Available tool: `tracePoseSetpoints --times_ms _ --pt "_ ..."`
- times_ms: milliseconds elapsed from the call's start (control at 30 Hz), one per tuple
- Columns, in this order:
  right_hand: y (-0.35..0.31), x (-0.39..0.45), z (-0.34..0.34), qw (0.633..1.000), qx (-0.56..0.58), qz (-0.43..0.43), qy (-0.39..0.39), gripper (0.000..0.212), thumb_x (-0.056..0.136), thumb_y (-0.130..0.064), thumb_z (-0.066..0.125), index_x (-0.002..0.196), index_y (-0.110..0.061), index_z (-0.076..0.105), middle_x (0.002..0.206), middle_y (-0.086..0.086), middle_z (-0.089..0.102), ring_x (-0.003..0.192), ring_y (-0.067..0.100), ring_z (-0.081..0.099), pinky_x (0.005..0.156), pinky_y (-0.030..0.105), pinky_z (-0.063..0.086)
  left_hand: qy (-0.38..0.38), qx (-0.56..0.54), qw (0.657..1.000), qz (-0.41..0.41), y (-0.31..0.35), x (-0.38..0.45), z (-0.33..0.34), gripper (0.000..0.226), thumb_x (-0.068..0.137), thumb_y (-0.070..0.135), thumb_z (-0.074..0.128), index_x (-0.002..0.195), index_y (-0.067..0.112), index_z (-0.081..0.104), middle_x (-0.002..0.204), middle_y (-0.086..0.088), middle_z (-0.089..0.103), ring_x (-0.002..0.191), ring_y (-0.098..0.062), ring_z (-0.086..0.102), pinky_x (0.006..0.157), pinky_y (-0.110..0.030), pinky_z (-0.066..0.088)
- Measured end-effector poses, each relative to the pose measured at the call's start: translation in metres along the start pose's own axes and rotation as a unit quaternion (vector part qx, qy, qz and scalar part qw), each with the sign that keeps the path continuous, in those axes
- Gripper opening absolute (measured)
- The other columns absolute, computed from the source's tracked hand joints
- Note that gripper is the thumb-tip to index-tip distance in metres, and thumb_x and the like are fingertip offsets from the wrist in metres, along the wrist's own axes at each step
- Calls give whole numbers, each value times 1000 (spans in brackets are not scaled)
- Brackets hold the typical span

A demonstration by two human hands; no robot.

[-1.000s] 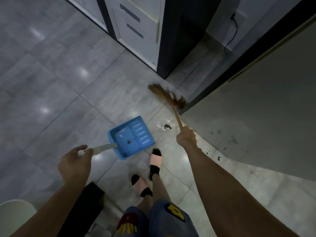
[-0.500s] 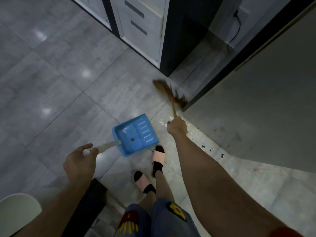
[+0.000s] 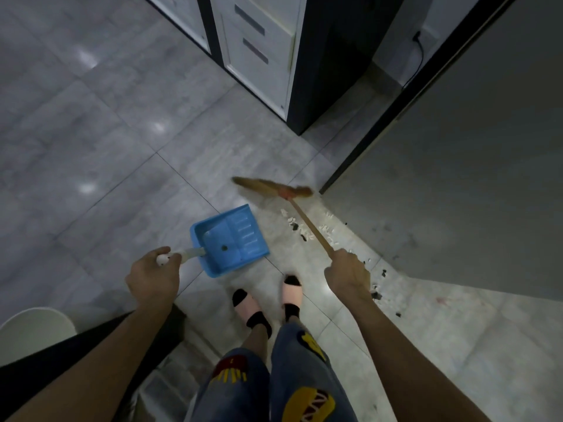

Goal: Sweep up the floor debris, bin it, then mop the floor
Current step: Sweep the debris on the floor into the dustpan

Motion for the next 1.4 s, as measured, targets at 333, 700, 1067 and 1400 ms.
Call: tracePoseSetpoints --times_ms 333,700,1067,1400 --pt "44 41 13 993 -84 -75 -21 25 94 -11 50 116 -9 61 114 12 67 104 30 66 83 37 53 65 -47 997 -15 -30 -66 34 31 84 24 64 112 11 69 107 -19 69 97 -34 65 93 -48 53" --pt "191 35 -24 990 -85 -109 10 22 88 -9 54 107 -11 66 99 10 70 88 29 69 72 34 53 118 32 990 -72 -37 -194 114 34 86 22 59 115 7 68 112 -24 66 106 -43 58 97 -43 43" --pt "233 13 -3 990 -94 -95 -34 25 94 -19 53 114 -7 62 110 14 68 100 31 67 81 37 53 109 25 993 -42 -72 -258 132 30 88 21 61 110 2 69 106 -24 69 103 -39 62 96 -42 45" --pt "248 -19 1 994 -77 -83 -1 26 92 -12 54 115 -7 63 112 15 68 103 32 65 83 37 53 112 -25 989 -89 -125 -311 132 32 89 22 62 113 2 67 113 -20 66 107 -36 60 96 -46 46"
Point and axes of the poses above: each hand's wrist, its own x-axis towards the middle knuckle, its own z-axis out of the palm, y = z × x, the point moved 4 cm from there along x, towards the middle knuckle
